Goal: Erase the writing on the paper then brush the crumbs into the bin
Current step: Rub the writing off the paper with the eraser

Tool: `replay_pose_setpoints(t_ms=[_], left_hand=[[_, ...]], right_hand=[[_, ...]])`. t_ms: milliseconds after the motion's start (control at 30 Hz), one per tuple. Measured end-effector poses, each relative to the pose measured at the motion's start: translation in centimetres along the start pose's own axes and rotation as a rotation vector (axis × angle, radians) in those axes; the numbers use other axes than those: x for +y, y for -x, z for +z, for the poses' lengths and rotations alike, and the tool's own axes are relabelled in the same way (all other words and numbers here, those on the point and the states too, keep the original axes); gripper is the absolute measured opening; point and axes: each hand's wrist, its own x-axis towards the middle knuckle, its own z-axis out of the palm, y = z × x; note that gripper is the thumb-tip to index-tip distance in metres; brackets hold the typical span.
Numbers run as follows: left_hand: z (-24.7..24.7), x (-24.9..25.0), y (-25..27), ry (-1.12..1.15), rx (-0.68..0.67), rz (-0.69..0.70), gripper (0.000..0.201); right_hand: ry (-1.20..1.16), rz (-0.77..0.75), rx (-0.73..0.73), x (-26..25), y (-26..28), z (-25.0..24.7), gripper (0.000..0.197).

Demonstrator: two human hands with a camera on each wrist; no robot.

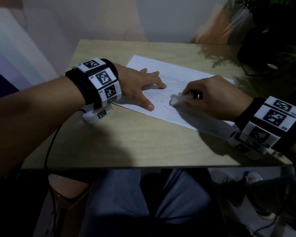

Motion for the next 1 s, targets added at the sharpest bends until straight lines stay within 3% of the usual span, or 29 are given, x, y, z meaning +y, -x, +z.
replay_pose_setpoints(t_ms=[67, 133, 200, 333, 500, 667, 833, 933, 1000], left_hand=[[0.09, -0.03, -0.01, 0.029, 0.015, 0.018, 0.088], [-0.20, 0.06, 0.12, 0.030, -0.019, 0.023, 0.085], [-0.54, 0.14, 0.20, 0.042, -0.059, 0.034, 0.080], [-0.60, 0.16, 0.19, 0.037, -0.086, 0.040, 0.072], [-0.35, 0.24, -0.02, -0.025, -0.063, 0.029, 0.079], [-0.40, 0.18, 0.09, -0.011, -0.051, 0.017, 0.078], [-0.35, 0.18, 0.10, -0.007, -0.050, 0.023, 0.078], [-0.21, 0.03, 0.00, -0.012, -0.040, 0.025, 0.078], [-0.12, -0.13, -0.10, -0.011, -0.036, 0.025, 0.077]], right_hand=[[-0.020, -0.004, -0.013, -0.21, 0.28, 0.00, 0.046], [-0.073, -0.046, -0.117, -0.82, 0.61, 0.01, 0.036], [-0.091, -0.042, -0.140, -0.96, 0.52, -0.08, 0.038], [0.013, 0.008, -0.038, -0.15, 0.03, -0.13, 0.034], [-0.158, -0.075, -0.212, -0.81, 0.58, -0.16, 0.041], [-0.009, 0.004, -0.040, -0.14, -0.05, 0.04, 0.033], [-0.148, -0.064, -0.184, -0.73, 0.40, -0.16, 0.043], [-0.049, 0.007, -0.090, -0.26, -0.08, -0.17, 0.037], [0.001, -0.042, -0.045, -0.44, -0.06, 0.10, 0.033]])
